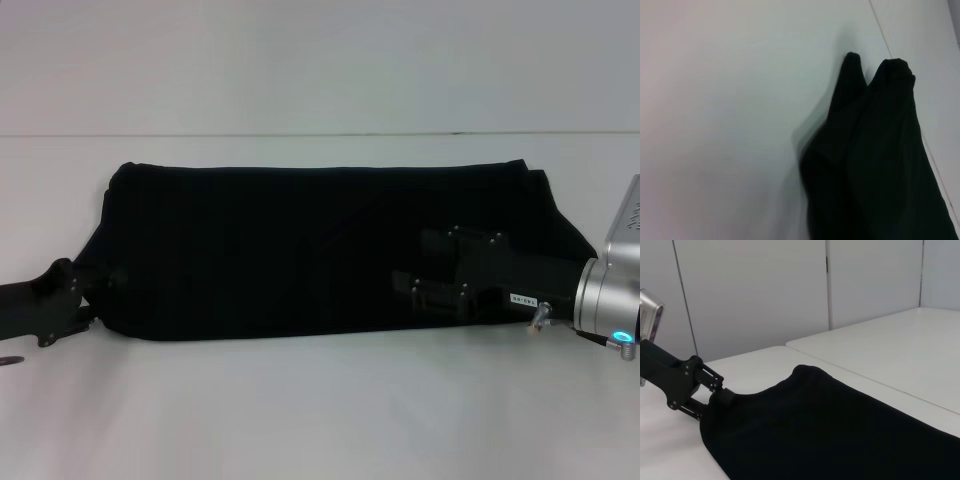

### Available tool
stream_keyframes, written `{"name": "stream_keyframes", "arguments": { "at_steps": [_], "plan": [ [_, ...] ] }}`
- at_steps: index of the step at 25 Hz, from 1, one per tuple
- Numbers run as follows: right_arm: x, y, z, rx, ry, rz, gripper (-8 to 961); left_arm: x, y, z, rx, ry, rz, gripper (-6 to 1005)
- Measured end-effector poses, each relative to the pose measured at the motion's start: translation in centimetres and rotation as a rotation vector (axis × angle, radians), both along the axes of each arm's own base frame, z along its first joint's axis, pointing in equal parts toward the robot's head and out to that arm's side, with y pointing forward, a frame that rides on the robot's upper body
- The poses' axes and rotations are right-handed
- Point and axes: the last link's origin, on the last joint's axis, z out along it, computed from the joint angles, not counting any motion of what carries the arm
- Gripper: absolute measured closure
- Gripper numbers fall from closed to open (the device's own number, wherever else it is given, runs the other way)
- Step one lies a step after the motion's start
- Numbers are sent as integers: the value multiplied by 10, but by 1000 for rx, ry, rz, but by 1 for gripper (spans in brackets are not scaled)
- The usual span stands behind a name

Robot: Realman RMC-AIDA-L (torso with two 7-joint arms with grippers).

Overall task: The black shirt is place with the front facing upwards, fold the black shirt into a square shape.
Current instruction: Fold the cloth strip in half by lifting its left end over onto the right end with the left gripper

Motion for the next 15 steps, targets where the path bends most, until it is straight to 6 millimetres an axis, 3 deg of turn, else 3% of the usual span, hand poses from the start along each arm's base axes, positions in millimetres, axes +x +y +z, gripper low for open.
{"name": "stream_keyframes", "arguments": {
  "at_steps": [4,15],
  "plan": [
    [0,0,0,-2,-1,1,177,-1,-1,-1,-1,5,3,511],
    [-1,-3,-4,-32,-20,16,176,-1,2,0,2,16,-4,760]
  ]
}}
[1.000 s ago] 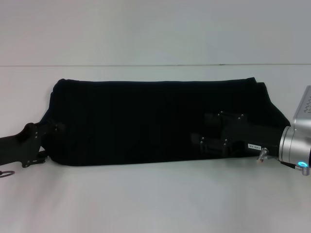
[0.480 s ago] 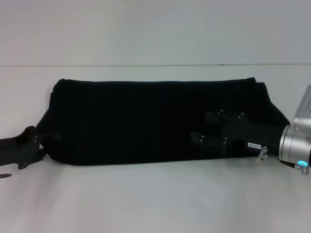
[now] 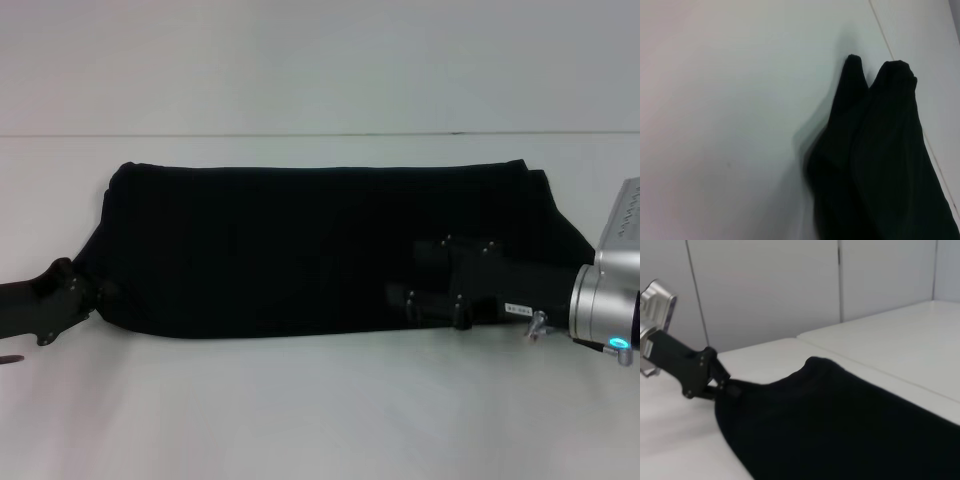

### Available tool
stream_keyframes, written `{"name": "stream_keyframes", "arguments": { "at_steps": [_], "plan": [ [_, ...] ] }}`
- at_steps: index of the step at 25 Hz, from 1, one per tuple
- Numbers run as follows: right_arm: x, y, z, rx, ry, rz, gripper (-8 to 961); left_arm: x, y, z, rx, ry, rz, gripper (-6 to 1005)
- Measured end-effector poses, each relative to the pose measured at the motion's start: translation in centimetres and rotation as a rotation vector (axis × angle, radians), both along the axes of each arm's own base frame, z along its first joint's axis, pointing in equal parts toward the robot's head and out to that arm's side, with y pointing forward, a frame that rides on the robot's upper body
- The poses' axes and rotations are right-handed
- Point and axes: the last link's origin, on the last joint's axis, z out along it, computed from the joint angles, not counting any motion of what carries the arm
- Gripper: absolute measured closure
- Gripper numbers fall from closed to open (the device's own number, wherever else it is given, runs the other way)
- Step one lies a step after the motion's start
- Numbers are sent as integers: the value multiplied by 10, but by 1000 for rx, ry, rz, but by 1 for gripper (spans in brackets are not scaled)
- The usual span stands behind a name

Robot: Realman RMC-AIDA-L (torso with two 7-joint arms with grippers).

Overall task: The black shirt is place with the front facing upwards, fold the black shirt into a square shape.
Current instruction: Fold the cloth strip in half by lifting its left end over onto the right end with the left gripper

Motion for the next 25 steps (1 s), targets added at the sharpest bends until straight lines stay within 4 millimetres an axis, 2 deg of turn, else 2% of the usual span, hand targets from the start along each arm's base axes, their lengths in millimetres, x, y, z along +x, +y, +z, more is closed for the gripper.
{"name": "stream_keyframes", "arguments": {
  "at_steps": [6,15,25],
  "plan": [
    [2,-5,-6,-39,-31,12,176,-1,0,0,16,0,-5,950],
    [5,-7,-6,-40,-33,6,177,-5,3,9,76,8,-12,950],
    [12,-11,0,-23,-9,-19,177,-30,0,59,245,41,40,950]
  ]
}}
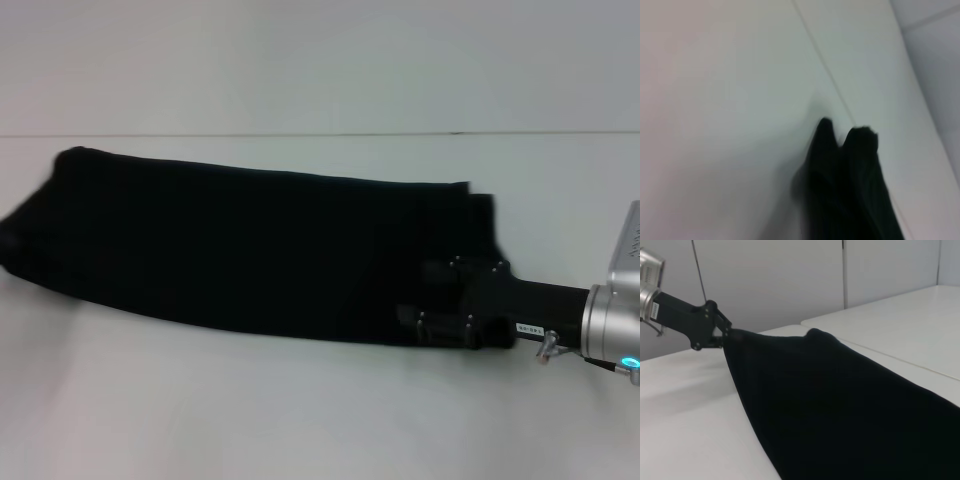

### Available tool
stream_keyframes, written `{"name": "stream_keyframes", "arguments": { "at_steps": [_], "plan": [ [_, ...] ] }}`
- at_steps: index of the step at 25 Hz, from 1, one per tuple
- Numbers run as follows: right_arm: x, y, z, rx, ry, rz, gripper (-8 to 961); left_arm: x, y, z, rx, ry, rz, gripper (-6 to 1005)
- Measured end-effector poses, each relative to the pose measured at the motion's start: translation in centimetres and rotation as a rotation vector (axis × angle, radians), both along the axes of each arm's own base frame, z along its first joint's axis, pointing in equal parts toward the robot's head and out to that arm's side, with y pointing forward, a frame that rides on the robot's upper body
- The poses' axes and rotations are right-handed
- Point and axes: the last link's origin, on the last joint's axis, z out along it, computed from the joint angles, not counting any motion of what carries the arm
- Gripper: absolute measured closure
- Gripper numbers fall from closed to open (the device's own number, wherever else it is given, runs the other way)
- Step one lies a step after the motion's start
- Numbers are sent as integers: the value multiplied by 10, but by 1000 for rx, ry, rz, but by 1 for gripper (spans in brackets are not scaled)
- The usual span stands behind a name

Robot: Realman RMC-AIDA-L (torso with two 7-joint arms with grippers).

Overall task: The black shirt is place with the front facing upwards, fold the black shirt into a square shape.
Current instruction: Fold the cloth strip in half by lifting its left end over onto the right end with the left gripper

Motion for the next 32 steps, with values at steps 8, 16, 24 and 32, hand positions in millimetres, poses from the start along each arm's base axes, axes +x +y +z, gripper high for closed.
{"name": "stream_keyframes", "arguments": {
  "at_steps": [8,16,24,32],
  "plan": [
    [8,-5,3,13,18,-29,177,-10,-4,25,92,-5,20,950],
    [22,-11,13,62,54,-95,176,44,26,19,87,-91,-210,950],
    [41,-22,30,120,105,-160,178,150,74,-33,-67,-144,-522,950],
    [53,-33,39,146,127,-191,181,211,59,-121,-241,-187,-669,950]
  ]
}}
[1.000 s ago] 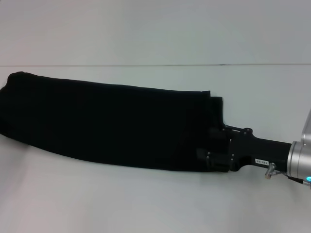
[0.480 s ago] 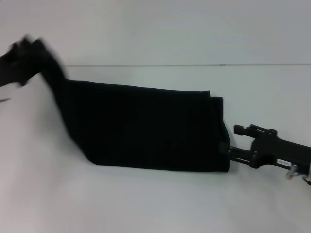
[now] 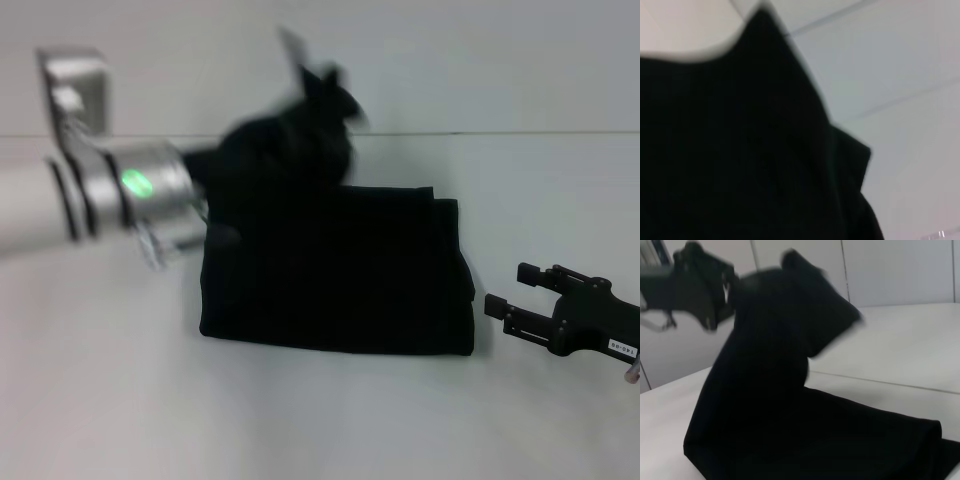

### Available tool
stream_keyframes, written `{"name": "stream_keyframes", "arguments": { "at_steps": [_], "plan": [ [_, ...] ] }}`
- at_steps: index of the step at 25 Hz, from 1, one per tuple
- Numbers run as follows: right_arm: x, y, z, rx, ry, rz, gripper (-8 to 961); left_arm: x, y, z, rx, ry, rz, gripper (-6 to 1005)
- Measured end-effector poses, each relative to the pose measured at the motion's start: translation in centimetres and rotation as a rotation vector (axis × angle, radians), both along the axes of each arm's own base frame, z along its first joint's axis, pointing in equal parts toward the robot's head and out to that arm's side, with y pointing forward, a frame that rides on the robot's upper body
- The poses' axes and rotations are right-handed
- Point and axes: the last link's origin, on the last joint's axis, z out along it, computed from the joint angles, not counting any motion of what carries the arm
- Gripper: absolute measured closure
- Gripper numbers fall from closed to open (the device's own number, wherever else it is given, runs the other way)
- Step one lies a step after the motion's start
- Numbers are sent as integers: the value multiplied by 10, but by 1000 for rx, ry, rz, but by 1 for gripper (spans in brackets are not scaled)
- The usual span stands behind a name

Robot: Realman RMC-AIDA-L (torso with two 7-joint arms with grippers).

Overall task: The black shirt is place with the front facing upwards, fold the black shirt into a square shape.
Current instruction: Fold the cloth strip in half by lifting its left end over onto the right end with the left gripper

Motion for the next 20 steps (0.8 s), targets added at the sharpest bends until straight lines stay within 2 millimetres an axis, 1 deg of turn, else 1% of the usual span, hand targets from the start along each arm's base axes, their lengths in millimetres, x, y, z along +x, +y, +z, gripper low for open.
{"name": "stream_keyframes", "arguments": {
  "at_steps": [1,3,4,5,7,10,13,16,20],
  "plan": [
    [1,-1,0,0,0,-2,181,2,-7,-16,-23,5,-5,950],
    [1,-1,-1,0,0,-5,182,0,-16,-36,-46,9,1,950],
    [1,-1,-2,1,-2,-9,182,-3,-23,-50,-63,5,14,950],
    [1,-1,-3,0,-2,-13,182,-5,-29,-60,-70,-6,26,949],
    [1,0,-6,-1,-9,-22,183,-9,-36,-73,-69,-9,41,949],
    [-2,3,-14,-8,-20,-28,184,-10,-42,-79,-73,-14,41,949],
    [-9,11,-20,-10,-17,-26,185,-8,-43,-80,-77,-22,34,949],
    [-19,24,-26,-11,-21,-30,185,-5,-42,-79,-79,-26,22,949],
    [-35,43,-40,-25,-39,-39,185,-3,-42,-79,-83,-30,11,949]
  ]
}}
